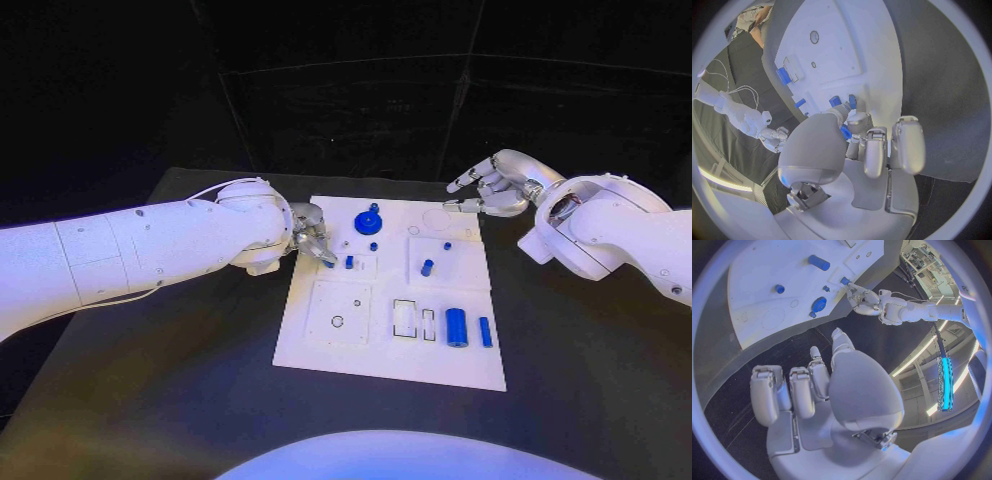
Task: Assemble the parts on the task board
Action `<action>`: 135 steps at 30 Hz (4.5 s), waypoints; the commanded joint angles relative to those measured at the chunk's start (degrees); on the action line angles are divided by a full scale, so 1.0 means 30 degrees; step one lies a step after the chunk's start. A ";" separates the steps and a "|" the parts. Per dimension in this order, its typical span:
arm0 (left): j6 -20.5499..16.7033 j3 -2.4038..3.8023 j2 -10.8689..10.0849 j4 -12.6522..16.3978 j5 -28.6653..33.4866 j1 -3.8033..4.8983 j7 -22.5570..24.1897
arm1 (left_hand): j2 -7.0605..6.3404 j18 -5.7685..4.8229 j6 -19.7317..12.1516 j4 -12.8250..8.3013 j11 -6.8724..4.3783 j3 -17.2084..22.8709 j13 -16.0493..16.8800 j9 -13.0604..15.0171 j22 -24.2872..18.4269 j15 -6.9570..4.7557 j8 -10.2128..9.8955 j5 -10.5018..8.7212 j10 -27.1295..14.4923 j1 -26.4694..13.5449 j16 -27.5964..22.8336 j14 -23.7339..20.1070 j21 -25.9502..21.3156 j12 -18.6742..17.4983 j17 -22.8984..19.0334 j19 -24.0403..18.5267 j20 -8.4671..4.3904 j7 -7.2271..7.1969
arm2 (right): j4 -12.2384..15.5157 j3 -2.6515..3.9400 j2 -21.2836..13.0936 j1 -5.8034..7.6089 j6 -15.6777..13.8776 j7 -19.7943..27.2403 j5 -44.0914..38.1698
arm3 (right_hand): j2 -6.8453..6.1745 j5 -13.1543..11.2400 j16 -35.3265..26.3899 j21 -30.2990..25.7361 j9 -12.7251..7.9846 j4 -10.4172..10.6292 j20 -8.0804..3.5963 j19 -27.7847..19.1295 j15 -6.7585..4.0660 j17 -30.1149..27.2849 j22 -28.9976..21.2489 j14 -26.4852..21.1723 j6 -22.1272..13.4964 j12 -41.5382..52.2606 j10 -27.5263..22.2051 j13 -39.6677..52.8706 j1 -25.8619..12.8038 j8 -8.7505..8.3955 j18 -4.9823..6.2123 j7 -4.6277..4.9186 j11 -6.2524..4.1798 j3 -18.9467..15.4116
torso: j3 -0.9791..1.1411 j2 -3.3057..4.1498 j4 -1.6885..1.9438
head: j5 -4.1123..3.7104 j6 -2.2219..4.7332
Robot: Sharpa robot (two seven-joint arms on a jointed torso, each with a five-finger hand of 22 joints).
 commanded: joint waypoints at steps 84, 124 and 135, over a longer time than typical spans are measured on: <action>-0.5943 -0.0001 0.0583 -0.0675 0.1936 0.0054 0.8503 | -0.0291 0.2295 -0.3952 0.0000 0.1999 -0.4221 -0.7162 -0.1518 -1.1497 0.1575 -0.1200 0.0174 -0.8077 0.1956 -0.5989 -0.2078 -1.1288 -0.7674 -0.2655 -0.6224 0.1169 0.1975 | -0.0104 0.0015 0.0077 0.0036 -0.0046 0.0221 0.0088 | 0.0217 0.0083 -0.0079 -0.0093 0.0014 0.0150 -0.0115 0.1396 -0.0106 0.4625 0.4164 0.1866 -0.0173 -0.0142 -0.0101 0.1190 -0.0042 0.0067 0.0092 -0.0028 -0.0009 -0.0334 | 0.0018 0.0006 -0.0007 | -0.0420 0.0165; -0.3029 -0.0492 0.4619 -0.4971 -0.7325 -0.0319 1.0355 | -0.1752 0.1384 -0.0088 -0.2341 0.2193 -0.2608 -1.5701 -0.8013 -0.6290 0.1508 -0.4763 0.0200 -0.6445 0.2426 -0.3784 0.0587 -0.6431 -1.4211 -0.2115 -0.1253 0.1304 0.1652 | -0.0127 0.0015 0.0391 0.0037 -0.0025 0.0241 0.0089 | 0.0225 0.0090 -0.0079 -0.0094 0.0014 0.0150 -0.0115 0.1395 -0.0106 0.4624 0.4162 0.1866 -0.0175 -0.0141 -0.0100 0.1190 -0.0035 0.0068 0.0093 -0.0029 -0.0010 -0.0339 | 0.0010 -0.0002 0.0011 | -0.0829 0.0185; -0.2761 -0.0492 0.4877 -0.5272 -0.7334 -0.0394 1.0426 | -0.1382 0.1281 0.0489 -0.2515 0.2071 -0.2031 -1.6257 -0.8367 -0.5723 0.1398 -0.4883 0.0201 -0.5588 0.2529 -0.3780 0.0617 -0.5970 -1.4638 -0.2307 -0.1047 0.1218 0.1536 | -0.0144 0.0015 0.0429 0.0037 -0.0017 0.0242 0.0089 | 0.0225 0.0090 -0.0079 -0.0094 0.0014 0.0150 -0.0115 0.1395 -0.0106 0.4624 0.4162 0.1866 -0.0175 -0.0141 -0.0100 0.1190 -0.0035 0.0068 0.0093 -0.0029 -0.0010 -0.0339 | 0.0015 -0.0002 0.0012 | -0.0847 0.0159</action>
